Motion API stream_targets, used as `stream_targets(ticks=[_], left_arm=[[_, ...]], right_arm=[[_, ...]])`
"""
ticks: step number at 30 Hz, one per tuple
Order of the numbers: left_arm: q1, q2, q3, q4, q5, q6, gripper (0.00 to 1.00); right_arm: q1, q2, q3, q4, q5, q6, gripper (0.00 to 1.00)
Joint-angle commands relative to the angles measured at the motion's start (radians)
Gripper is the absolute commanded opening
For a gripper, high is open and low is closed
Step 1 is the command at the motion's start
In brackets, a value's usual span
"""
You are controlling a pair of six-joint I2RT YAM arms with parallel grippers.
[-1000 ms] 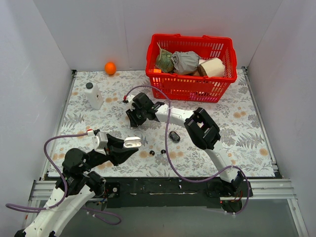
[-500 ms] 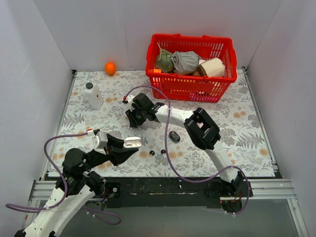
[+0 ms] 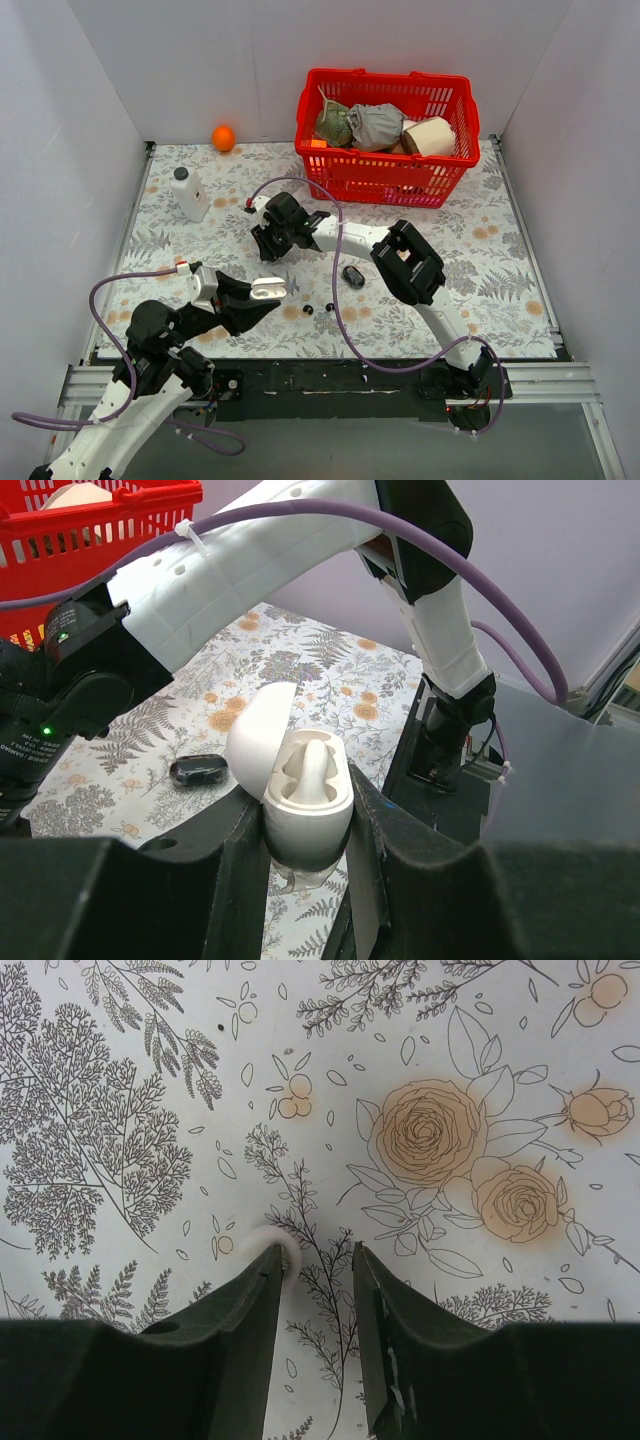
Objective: Insert the wireless bluetooth earbuds into the charging case
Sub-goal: Pick up the earbud from the center of the board.
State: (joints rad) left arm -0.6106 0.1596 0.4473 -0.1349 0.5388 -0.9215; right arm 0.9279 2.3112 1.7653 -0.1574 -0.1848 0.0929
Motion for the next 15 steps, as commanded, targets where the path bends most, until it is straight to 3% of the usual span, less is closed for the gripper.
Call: stream_targets(ticks=[1, 9, 15], left_arm=[[-0.002, -0.014, -0.010, 0.006, 0.004, -0.004, 0.00], [-0.001, -0.017, -0.012, 0.006, 0.007, -0.005, 0.00], [0.000, -0.017, -0.010, 0.006, 0.009, -0.004, 0.00]], right_arm=[[0.025, -0.027, -0.041, -0.018, -0.005, -0.012, 0.43], [0.031, -0.039, -0.075, -0.008, -0.004, -0.009, 0.44], [0.035, -0.053, -0.104, 0.007, -0.011, -0.005, 0.35]])
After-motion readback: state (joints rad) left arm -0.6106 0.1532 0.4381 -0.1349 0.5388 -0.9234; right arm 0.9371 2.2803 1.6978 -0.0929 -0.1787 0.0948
